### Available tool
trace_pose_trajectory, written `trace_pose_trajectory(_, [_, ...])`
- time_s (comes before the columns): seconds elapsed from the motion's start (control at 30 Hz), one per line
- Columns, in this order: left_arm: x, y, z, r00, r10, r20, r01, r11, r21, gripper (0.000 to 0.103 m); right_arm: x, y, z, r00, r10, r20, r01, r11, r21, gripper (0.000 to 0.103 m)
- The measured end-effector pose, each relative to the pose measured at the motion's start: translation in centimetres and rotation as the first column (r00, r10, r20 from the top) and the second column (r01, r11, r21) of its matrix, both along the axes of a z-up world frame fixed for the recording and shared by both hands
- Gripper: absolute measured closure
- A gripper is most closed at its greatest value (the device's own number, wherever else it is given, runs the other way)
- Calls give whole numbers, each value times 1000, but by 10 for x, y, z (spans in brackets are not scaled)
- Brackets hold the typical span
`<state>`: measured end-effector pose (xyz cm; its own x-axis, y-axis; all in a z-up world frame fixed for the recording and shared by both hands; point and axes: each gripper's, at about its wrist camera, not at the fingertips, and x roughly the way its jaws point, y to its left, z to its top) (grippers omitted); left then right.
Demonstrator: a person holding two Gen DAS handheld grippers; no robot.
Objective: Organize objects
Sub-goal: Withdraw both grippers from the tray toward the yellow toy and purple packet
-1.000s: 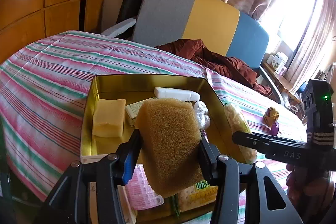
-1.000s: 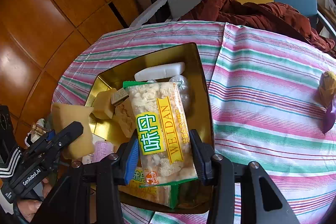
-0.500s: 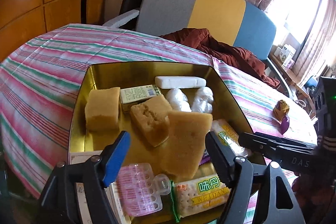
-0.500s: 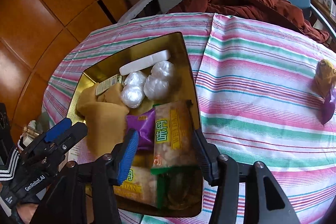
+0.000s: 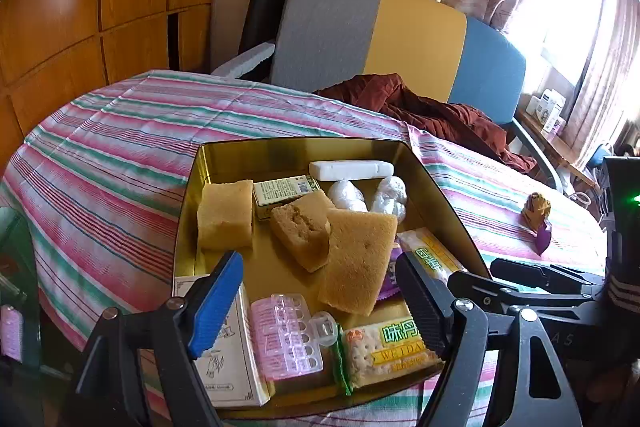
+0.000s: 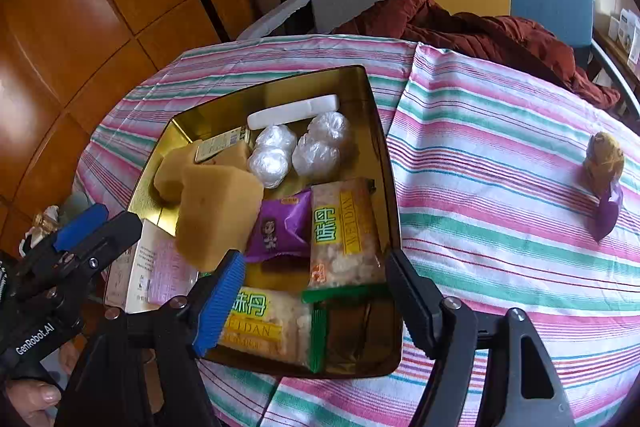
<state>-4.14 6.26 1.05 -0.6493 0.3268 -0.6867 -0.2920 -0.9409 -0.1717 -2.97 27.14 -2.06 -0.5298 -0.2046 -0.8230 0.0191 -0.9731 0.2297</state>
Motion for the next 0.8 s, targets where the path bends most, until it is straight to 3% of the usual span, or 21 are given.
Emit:
trace_pose_trajectory(0.37, [18, 2, 3, 1000, -20, -19, 19, 1000, -18, 24, 16, -3, 5, 999, -14, -43, 17, 998, 61, 19])
trace_pose_trajectory(0.8, [30, 15, 4, 997, -66, -31, 64, 997, -49, 24, 25, 13, 4, 998, -50, -46, 53, 996, 72, 19])
